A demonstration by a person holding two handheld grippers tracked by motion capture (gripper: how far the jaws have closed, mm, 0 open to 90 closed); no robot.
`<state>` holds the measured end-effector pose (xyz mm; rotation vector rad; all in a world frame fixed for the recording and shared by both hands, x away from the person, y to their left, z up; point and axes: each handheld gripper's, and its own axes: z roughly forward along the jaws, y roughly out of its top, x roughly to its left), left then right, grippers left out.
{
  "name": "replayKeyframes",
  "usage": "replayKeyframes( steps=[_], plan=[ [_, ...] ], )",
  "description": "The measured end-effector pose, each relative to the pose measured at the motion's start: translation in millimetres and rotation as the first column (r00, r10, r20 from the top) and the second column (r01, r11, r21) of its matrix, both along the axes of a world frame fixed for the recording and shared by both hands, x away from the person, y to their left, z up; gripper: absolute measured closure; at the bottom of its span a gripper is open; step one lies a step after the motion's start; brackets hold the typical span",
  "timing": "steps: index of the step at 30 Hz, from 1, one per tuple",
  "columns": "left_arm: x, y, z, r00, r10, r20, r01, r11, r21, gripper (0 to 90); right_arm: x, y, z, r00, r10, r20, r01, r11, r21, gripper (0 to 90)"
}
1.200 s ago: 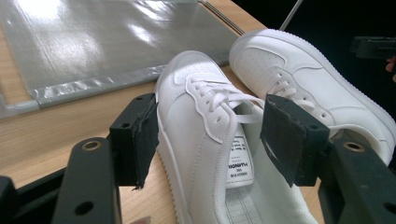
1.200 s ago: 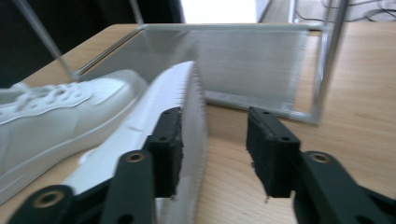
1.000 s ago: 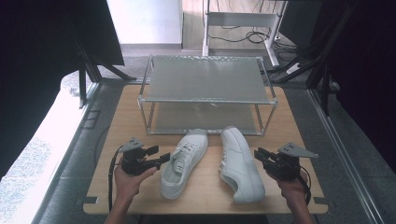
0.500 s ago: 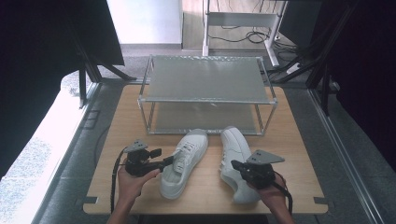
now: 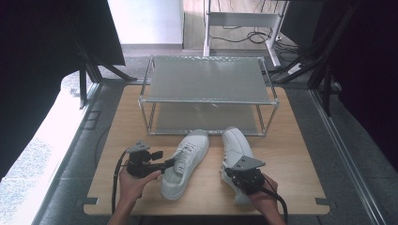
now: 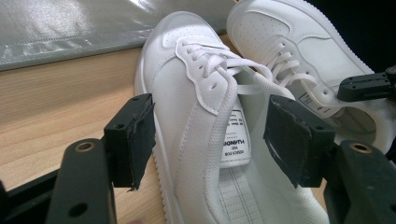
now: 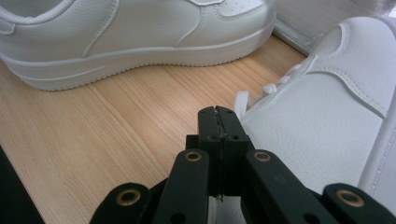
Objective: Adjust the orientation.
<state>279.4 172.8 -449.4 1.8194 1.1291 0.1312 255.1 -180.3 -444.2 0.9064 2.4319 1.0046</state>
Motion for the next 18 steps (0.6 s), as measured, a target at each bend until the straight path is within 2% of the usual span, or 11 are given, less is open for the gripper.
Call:
replayKeyframes(
  steps=[7,14,18],
  plan=[
    [-0.1,1.6,-1.8,0.9999,0.012,-0.011,-0.012,0.9999,-0.002,33.8,1.1,-9.0,3.4,0.9994,-0.035,-0.004,0.035,0.999,0.016,90.0],
    [-0.6,0.7,-2.3,0.9999,0.011,-0.013,-0.011,0.9999,-0.004,33.7,4.1,-33.3,12.0,0.9948,-0.101,0.009,0.101,0.994,0.052,90.0],
    [-0.5,0.7,-2.3,0.9999,0.010,-0.011,-0.010,0.9999,-0.003,33.7,6.8,-51.2,16.8,0.9879,-0.154,0.020,0.152,0.986,0.064,90.0]
  ],
)
